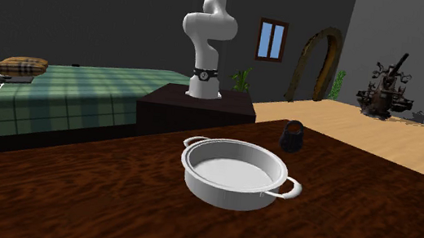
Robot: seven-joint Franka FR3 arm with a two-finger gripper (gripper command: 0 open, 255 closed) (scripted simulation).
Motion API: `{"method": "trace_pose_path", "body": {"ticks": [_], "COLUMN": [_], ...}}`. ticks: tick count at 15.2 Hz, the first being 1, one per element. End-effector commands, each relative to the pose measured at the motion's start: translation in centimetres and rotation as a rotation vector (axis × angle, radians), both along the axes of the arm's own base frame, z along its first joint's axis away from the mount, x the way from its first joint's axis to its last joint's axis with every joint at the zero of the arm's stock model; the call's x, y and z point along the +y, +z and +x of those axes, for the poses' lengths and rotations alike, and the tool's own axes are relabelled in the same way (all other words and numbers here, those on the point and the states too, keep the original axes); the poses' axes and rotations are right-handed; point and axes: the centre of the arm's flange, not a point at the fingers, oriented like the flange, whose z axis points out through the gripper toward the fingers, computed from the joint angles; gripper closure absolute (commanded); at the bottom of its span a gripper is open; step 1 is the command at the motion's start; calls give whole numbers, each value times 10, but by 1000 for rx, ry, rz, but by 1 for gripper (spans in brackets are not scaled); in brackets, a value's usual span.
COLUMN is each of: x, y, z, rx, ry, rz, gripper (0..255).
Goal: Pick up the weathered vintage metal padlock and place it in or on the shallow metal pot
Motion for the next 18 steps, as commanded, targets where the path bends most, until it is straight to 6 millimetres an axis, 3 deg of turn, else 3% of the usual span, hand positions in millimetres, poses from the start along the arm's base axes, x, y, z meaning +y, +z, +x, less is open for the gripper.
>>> {"method": "trace_pose_path", "body": {"ticks": [1,18], "x": [0,127], "y": [0,-145], "z": [0,117], "rx": [0,45], "ry": [0,107], "rz": [0,35], "gripper": [0,0]}}
